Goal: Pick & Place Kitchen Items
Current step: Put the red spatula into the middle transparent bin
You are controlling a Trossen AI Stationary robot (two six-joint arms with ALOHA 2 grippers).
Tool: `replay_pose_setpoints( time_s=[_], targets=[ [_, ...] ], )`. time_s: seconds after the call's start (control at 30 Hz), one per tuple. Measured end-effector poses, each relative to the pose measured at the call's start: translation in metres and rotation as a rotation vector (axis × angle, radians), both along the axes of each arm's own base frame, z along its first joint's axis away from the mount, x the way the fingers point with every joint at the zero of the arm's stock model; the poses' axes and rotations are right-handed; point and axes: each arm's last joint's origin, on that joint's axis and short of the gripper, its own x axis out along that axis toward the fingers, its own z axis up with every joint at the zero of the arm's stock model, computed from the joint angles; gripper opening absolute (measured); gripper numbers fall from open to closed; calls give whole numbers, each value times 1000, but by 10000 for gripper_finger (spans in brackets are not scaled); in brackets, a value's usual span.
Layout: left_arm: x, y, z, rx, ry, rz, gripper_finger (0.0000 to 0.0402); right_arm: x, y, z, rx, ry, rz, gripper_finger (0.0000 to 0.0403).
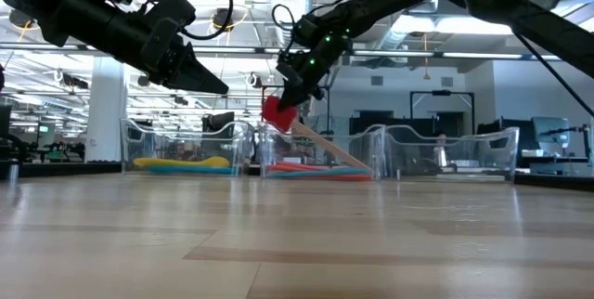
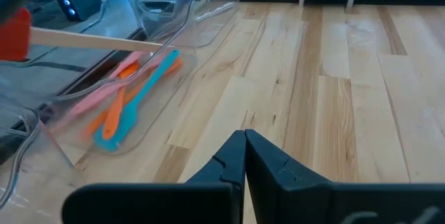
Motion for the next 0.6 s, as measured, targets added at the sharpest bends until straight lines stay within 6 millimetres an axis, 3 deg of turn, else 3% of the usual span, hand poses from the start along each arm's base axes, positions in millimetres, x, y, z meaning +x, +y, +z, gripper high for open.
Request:
replay_pose_setpoints(
  time_s=[0.3, 0.6],
  targets=[
    [0, 0, 0, 0, 0, 0, 2, -1, 1, -12, 22, 22, -7, 26],
    [0, 0, 0, 0, 0, 0, 2, 6, 2, -8, -15, -31, -1, 206]
  ],
)
